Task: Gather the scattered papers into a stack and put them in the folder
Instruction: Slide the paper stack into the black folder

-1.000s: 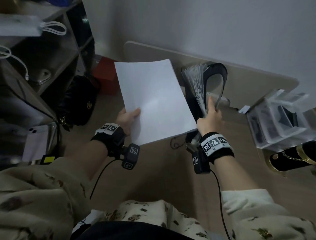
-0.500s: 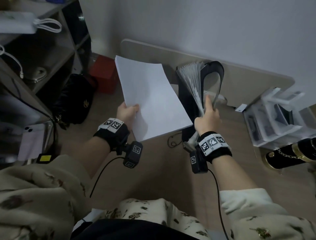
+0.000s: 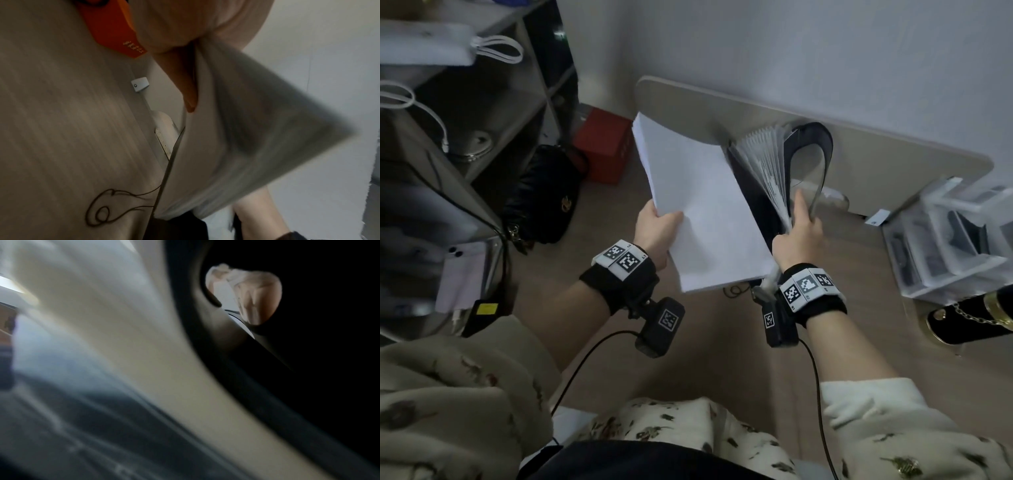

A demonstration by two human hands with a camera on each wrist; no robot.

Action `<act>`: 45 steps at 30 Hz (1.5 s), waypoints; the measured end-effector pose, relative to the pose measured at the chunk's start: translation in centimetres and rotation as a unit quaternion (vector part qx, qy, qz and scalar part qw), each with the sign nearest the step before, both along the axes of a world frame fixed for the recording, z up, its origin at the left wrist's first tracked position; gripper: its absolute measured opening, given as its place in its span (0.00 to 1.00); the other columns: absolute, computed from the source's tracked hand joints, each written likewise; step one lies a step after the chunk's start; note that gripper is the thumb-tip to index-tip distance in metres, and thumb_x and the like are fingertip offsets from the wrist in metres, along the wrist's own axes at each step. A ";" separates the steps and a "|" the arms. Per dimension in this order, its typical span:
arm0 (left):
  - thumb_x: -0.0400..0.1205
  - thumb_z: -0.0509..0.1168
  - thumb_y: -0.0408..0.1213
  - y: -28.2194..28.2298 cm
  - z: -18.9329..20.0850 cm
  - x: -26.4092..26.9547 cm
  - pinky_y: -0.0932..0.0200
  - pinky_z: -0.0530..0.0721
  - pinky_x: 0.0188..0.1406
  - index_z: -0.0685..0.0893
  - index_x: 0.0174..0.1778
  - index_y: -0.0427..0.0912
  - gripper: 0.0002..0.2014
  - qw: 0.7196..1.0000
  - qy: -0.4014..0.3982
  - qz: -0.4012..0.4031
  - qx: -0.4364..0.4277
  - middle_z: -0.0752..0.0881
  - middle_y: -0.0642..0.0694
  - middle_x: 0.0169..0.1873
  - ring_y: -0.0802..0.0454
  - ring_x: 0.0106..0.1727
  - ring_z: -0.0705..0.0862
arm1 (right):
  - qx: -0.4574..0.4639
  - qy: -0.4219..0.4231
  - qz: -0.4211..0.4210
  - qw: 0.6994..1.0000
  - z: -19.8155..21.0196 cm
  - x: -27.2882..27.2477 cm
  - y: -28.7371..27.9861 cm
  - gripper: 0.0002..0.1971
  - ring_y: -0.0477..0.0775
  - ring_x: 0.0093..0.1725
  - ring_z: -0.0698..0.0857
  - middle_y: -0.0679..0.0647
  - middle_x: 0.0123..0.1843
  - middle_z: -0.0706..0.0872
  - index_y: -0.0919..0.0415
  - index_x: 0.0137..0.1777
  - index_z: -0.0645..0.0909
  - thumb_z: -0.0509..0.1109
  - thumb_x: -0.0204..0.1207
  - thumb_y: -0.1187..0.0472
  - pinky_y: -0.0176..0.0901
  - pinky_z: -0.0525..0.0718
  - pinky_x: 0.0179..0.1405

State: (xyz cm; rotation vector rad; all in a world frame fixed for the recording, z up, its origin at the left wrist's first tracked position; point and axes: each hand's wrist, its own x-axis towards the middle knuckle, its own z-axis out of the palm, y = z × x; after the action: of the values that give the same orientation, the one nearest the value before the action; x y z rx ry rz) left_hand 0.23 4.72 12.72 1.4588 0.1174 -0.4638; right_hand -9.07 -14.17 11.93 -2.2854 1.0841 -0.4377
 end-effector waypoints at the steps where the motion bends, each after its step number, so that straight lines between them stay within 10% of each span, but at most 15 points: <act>1: 0.77 0.61 0.23 0.1 0.0 -0.1 0.50 0.87 0.47 0.78 0.56 0.43 0.14 1.000 0.004 -0.002 -0.003 0.87 0.44 0.51 0.44 0.48 0.87 | 0.003 0.004 0.000 1.000 0.0 0.0 0.1 0.42 0.68 0.65 0.77 0.66 0.67 0.74 0.44 0.83 0.57 0.59 0.71 0.77 0.49 0.72 0.68; 36: 0.81 0.60 0.22 4.3 -1.5 1.4 0.55 0.85 0.46 0.78 0.68 0.31 0.19 0.994 0.069 -0.067 -0.050 0.84 0.35 0.60 0.43 0.49 0.86 | -0.004 0.066 -0.004 0.998 -0.4 0.0 -1.2 0.40 0.69 0.65 0.77 0.67 0.65 0.77 0.45 0.83 0.57 0.61 0.73 0.74 0.55 0.73 0.71; 45: 0.82 0.63 0.35 6.6 -2.7 1.6 0.58 0.87 0.43 0.85 0.52 0.34 0.09 0.968 0.170 -0.185 0.016 0.90 0.41 0.44 0.47 0.38 0.90 | -0.019 0.072 0.019 0.997 -0.3 -0.1 -1.5 0.39 0.70 0.61 0.79 0.68 0.61 0.78 0.46 0.83 0.58 0.62 0.73 0.72 0.53 0.75 0.64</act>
State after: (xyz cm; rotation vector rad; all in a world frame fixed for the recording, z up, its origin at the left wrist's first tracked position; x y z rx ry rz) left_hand 1.84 11.30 9.99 1.4254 0.1260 -1.0218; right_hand -9.21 -15.64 11.63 -2.3971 1.1069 -0.2833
